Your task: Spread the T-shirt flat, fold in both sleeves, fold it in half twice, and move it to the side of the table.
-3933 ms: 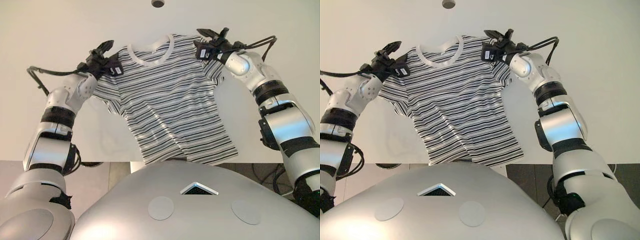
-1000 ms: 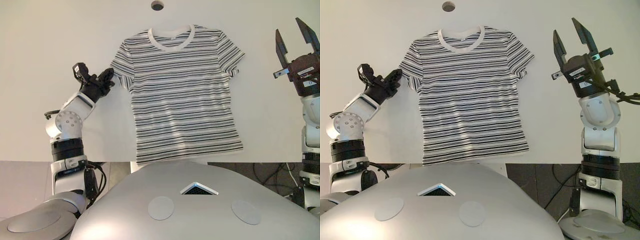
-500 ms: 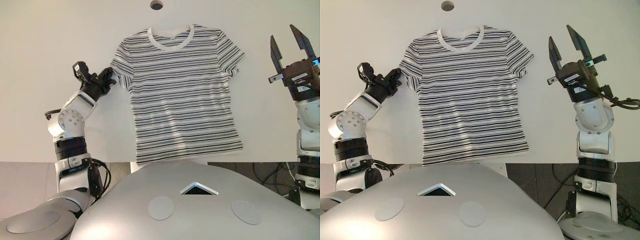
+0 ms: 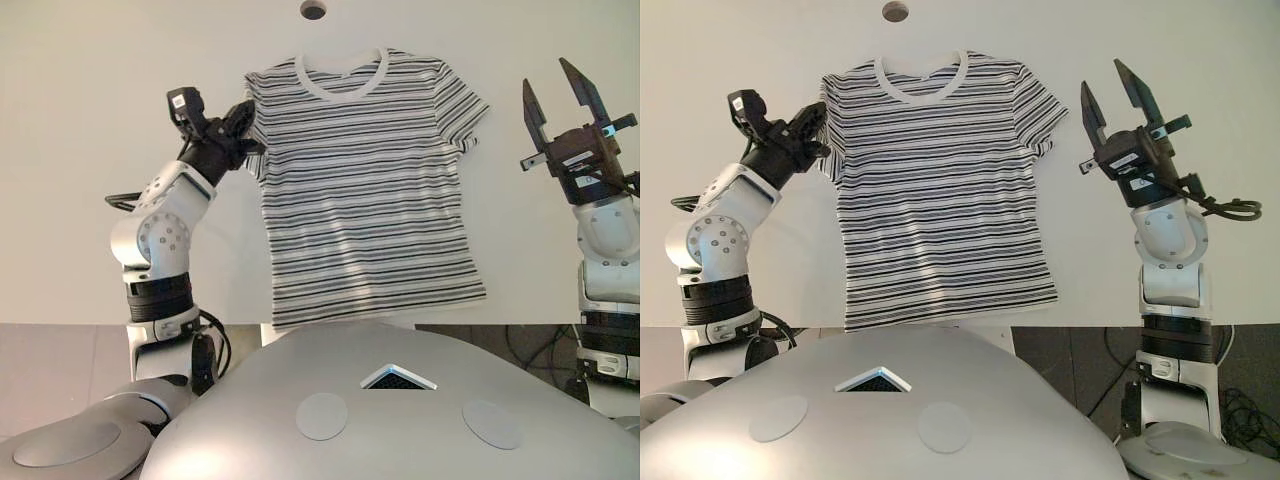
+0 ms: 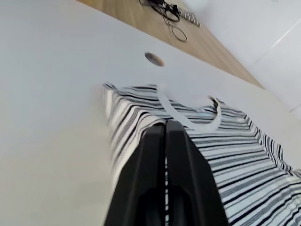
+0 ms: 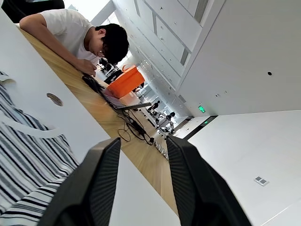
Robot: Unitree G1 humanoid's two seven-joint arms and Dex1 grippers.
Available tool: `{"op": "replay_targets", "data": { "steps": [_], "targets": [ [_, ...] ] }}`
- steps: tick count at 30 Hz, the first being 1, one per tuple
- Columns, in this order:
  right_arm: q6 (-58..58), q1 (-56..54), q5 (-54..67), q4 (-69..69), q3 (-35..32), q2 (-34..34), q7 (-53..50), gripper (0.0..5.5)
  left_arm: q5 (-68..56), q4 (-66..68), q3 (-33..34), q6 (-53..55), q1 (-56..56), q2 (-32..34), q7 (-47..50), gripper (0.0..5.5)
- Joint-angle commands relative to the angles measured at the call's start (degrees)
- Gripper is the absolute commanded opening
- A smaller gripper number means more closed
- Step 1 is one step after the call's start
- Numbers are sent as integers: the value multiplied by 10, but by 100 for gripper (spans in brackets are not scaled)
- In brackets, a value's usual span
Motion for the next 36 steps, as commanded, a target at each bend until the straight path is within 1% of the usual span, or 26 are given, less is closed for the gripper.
{"op": "replay_targets", "data": {
  "steps": [1, 5, 8, 10, 13, 16, 18, 21, 22, 24, 27, 30, 33, 36],
  "targets": [
    [0, -10, -5, 7, 2, 7, -4, 180, 27, 22, -33, 5, -39, -22, 8, 3],
    [7, -13, 2, 10, -17, 12, -16, 180, 60, 65, -65, -3, -71, -48, 9, 3],
    [21, -19, 9, 11, -31, 18, -27, 180, 77, 94, -72, -10, -93, -68, 11, 3],
    [25, -19, 7, 10, -28, 21, -28, 180, 89, 120, -71, -18, -111, -81, 14, 3],
    [29, -15, -3, 12, -15, 24, -24, 180, 121, 155, -94, -30, -114, -92, 8, 3],
    [47, -12, -15, 37, -5, 23, -21, 180, 131, 144, -121, -25, -102, -88, -21, 51],
    [66, -16, -26, 62, 0, 24, -27, 180, 131, 110, -120, -24, -96, -89, -19, 87],
    [134, -47, -27, 130, 4, 40, -37, 180, 116, -45, -164, -44, -44, -20, -121, 89],
    [147, -65, -22, 156, 4, 44, -38, 180, 114, -82, -167, -50, -26, -2, -142, 89],
    [248, -114, 51, 199, -17, 63, -4, 180, 98, -150, -147, -65, 5, 24, -167, 89],
    [394, -185, 168, 241, -35, 81, 86, 180, 92, -234, -122, -105, 48, 51, -195, 89],
    [558, -274, 257, 316, -58, 88, 146, 180, 124, -263, -105, -168, 95, 72, -206, 89],
    [622, -333, 280, 389, -62, 84, 169, 180, 128, -252, -101, -196, 114, 71, -204, 89],
    [652, -363, 289, 431, -64, 80, 186, 180, 127, -246, -105, -209, 123, 68, -202, 89]
  ]
}}
